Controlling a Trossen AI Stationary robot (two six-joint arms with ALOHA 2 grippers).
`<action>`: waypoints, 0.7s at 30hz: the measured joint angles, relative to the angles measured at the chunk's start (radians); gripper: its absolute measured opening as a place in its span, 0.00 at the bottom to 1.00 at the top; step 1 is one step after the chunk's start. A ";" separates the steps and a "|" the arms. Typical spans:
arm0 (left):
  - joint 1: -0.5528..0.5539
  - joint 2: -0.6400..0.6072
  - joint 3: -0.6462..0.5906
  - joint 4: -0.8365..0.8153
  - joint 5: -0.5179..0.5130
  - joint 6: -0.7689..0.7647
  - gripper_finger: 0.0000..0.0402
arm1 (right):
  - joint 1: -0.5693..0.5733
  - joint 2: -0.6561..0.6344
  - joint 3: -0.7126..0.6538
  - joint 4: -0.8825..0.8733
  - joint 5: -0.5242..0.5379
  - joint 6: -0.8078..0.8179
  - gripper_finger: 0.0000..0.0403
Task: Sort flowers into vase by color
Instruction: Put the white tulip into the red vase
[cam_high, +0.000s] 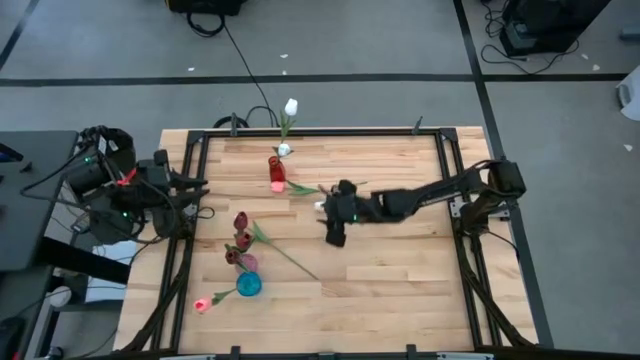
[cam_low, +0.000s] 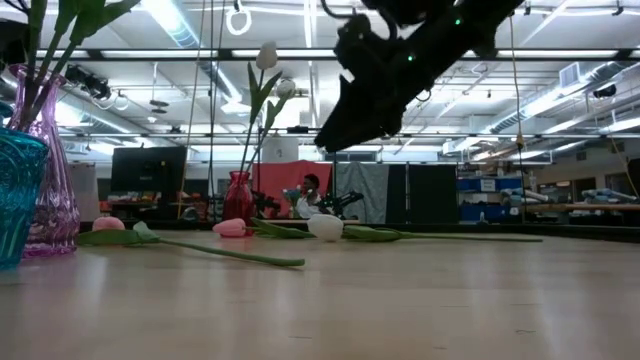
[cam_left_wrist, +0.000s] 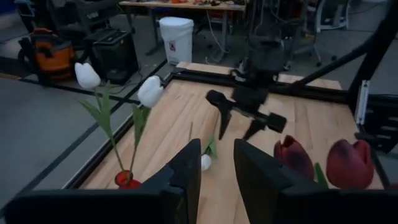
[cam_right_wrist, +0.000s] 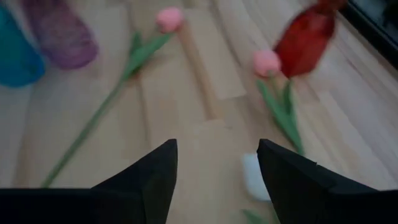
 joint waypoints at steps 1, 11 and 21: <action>0.008 -0.003 0.000 0.002 -0.002 0.012 0.24 | -0.026 -0.006 -0.004 0.001 -0.025 0.009 0.57; 0.055 -0.024 0.030 0.427 0.023 0.489 0.22 | -0.217 -0.001 -0.007 0.027 -0.289 0.001 0.53; 0.077 -0.007 -0.010 0.728 0.207 0.869 0.22 | -0.213 -0.003 -0.007 0.055 -0.441 -0.064 0.53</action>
